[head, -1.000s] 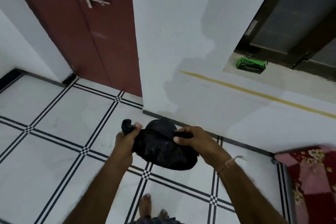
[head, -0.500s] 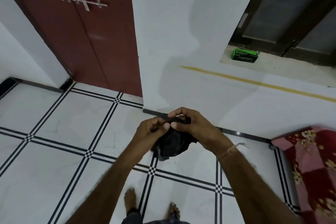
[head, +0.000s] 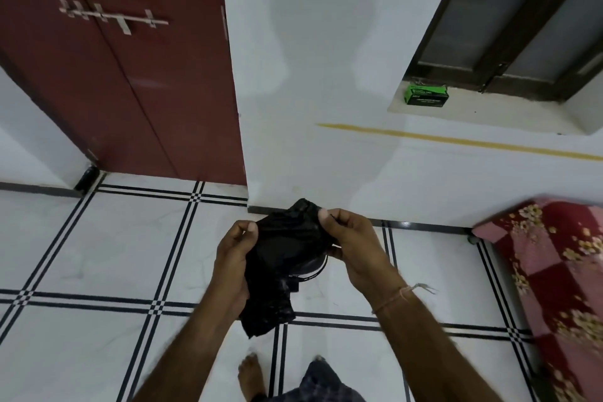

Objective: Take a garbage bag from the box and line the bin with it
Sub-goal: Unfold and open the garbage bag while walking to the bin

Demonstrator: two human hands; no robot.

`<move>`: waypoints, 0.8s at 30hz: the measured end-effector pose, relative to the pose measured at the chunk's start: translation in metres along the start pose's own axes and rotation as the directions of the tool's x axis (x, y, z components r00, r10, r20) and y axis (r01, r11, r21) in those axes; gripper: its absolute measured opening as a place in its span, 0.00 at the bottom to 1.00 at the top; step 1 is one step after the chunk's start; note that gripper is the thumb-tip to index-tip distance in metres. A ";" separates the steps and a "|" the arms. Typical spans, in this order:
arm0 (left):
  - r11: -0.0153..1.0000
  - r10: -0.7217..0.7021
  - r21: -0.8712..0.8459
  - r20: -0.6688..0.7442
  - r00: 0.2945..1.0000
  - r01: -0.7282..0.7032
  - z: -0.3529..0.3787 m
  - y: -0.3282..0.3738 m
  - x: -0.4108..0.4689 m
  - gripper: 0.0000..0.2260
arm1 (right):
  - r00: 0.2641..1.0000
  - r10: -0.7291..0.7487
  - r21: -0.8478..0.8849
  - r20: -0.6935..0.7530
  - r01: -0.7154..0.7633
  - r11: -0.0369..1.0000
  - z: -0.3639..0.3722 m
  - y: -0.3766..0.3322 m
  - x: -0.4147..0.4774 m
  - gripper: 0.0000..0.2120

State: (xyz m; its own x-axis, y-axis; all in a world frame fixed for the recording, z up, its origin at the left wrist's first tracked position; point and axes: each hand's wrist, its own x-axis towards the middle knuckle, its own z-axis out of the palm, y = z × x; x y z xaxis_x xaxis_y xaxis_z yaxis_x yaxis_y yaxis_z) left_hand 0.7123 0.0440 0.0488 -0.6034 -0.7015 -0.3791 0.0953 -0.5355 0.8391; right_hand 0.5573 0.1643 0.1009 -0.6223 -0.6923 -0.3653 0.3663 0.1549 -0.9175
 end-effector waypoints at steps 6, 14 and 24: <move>0.959 0.001 0.281 0.064 0.998 -0.019 0.003 0.016 0.010 0.24 | 0.998 -0.046 -0.054 0.034 0.048 0.997 0.020 0.000 0.008 0.13; 0.917 0.247 0.313 0.044 0.968 -0.248 0.018 0.037 0.020 0.09 | 0.996 -0.089 -0.102 0.026 0.092 0.991 0.020 -0.010 0.027 0.14; 0.981 0.170 0.117 -0.148 0.974 -0.154 0.038 0.027 0.023 0.13 | 0.991 -0.060 0.070 0.123 0.051 0.996 0.005 -0.003 0.033 0.11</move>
State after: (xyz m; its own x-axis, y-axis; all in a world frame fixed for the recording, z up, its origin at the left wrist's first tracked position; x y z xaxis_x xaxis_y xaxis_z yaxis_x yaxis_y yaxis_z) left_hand 0.6706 0.0312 0.0778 -0.4546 -0.8442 -0.2840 0.0934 -0.3623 0.9274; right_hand 0.5391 0.1370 0.0926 -0.5529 -0.7820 -0.2878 0.3819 0.0693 -0.9216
